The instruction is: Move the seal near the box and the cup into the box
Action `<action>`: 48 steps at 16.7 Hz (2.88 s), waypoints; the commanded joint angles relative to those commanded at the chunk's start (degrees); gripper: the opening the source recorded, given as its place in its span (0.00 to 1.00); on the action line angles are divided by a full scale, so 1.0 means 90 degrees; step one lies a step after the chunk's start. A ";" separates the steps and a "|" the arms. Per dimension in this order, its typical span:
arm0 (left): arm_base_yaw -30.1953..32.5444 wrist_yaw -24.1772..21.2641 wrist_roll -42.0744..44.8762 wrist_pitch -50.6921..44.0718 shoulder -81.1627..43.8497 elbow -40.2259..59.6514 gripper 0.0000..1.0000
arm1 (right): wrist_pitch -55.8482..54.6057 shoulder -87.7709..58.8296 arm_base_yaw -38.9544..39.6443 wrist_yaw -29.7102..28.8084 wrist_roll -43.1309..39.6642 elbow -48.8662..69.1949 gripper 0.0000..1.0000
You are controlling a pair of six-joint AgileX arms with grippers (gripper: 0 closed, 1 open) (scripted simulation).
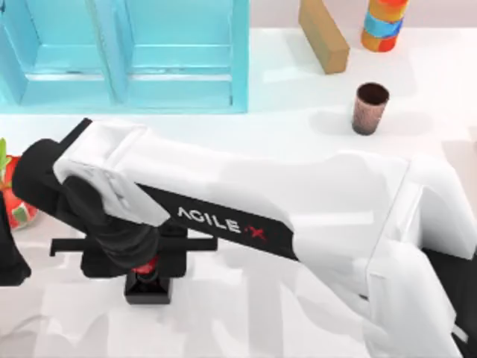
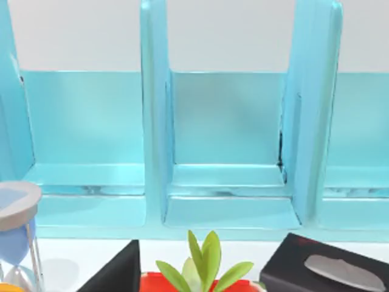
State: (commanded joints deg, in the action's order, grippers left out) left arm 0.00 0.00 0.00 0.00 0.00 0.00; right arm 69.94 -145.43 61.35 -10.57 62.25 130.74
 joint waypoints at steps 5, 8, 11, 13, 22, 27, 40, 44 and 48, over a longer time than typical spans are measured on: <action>0.0000 0.0000 0.0000 0.0000 0.0000 0.0000 1.00 | 0.0087 0.0297 -0.0082 0.0014 -0.0112 -0.0382 0.00; 0.0000 0.0000 0.0000 0.0000 0.0000 0.0000 1.00 | 0.0122 0.0946 -0.0233 0.0039 -0.0268 -0.0878 0.00; 0.0000 0.0000 0.0000 0.0000 0.0000 0.0000 1.00 | 0.0147 0.1813 -0.0406 0.0070 -0.0427 -0.1387 0.00; 0.0000 0.0000 0.0000 0.0000 0.0000 0.0000 1.00 | 0.0203 0.2321 -0.0506 0.0085 -0.0537 -0.1760 0.00; 0.0000 0.0000 0.0000 0.0000 0.0000 0.0000 1.00 | 0.0366 0.2850 -0.0636 0.0102 -0.0710 -0.2369 0.00; 0.0000 0.0000 0.0000 0.0000 0.0000 0.0000 1.00 | 0.0345 0.3551 -0.1054 0.0171 -0.1140 -0.3063 0.00; 0.0000 0.0000 0.0000 0.0000 0.0000 0.0000 1.00 | 0.0203 0.8995 -0.3998 0.0654 -0.4132 -0.8052 0.00; 0.0000 0.0000 0.0000 0.0000 0.0000 0.0000 1.00 | 0.0218 0.9368 -0.4253 0.0684 -0.4401 -0.8428 0.00; 0.0000 0.0000 0.0000 0.0000 0.0000 0.0000 1.00 | 0.0197 0.9335 -0.4228 0.0677 -0.4388 -0.8430 0.00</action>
State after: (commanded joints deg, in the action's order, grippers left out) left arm 0.00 0.00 0.00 0.00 0.00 0.00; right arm 71.71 -61.41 23.30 -4.48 22.76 54.87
